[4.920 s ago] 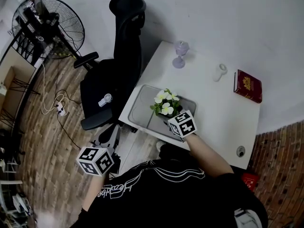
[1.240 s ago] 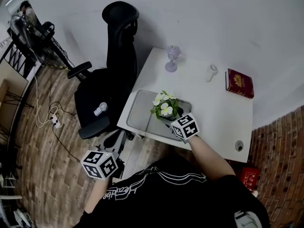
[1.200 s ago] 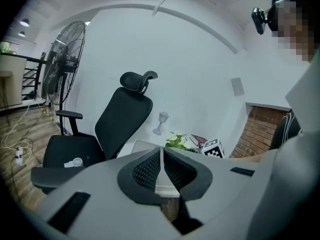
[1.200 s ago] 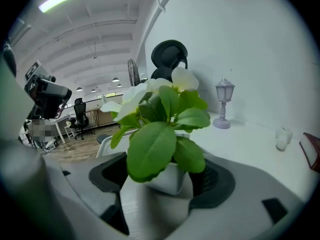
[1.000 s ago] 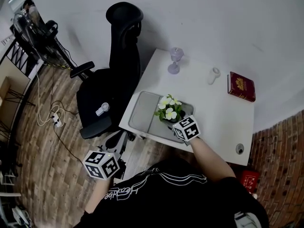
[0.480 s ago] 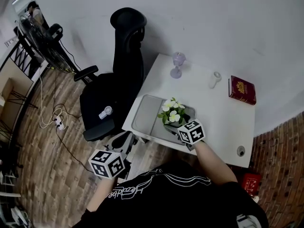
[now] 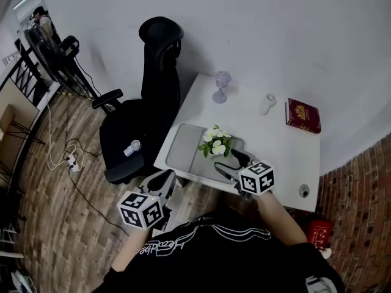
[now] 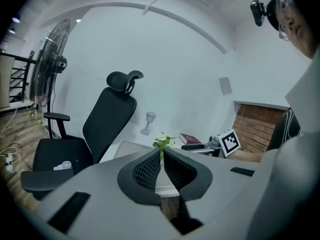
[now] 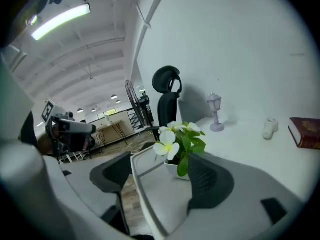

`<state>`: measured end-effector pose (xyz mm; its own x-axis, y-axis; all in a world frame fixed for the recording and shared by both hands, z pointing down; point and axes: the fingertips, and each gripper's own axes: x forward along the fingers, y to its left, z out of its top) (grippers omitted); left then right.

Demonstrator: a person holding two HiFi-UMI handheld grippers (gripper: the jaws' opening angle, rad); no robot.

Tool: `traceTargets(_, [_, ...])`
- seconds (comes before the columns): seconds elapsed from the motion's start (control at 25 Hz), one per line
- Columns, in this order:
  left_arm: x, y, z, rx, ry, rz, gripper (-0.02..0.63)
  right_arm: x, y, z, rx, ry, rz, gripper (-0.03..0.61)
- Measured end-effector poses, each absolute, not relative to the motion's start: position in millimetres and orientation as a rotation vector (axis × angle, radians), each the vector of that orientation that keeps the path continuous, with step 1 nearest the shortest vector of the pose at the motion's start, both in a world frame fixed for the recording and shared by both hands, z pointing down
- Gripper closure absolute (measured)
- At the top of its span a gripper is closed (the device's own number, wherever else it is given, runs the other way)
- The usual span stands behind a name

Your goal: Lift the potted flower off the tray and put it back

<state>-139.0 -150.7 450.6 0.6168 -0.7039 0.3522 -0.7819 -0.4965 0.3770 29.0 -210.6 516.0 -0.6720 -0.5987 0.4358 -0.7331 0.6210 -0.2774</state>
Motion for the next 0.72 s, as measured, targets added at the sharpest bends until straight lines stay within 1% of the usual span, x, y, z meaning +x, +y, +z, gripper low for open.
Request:
traceTargets(0.08, [-136,-146,449,2.345,-1.158,0.207,0.571,25,-198,494,1.059,-2.632,0.645,0.278])
traceTargets(0.16, [-133,-140,447,2.348,-1.144,0.209,0.571,19,-184,473,1.019,-2.709,0.644,0.32])
traceTargets(0.36, [-119,-129,438,2.381,-1.094,0.214,0.571,11,-155,440,0.952,-2.822,0.558,0.507])
traceTargets(0.4, [-116,-127,437,2.39,-1.083,0.215,0.571,10,-150,437,0.934,-2.841,0.554,0.527])
traceTargets(0.44, [-113,-125,435,2.4,-1.071,0.217,0.571,9,-145,435,0.915,-2.857,0.556,0.56])
traceTargets(0.48, [-109,-122,435,2.409,-1.057,0.22,0.571,7,-139,434,0.892,-2.87,0.563,0.577])
traceTargets(0.6, [-100,-115,436,2.428,-1.016,0.234,0.571,1,-122,439,0.805,-2.878,0.552,0.578])
traceTargets(0.72, [-93,-111,440,2.436,-0.978,0.255,0.571,-6,-110,446,0.74,-2.846,0.474,0.578])
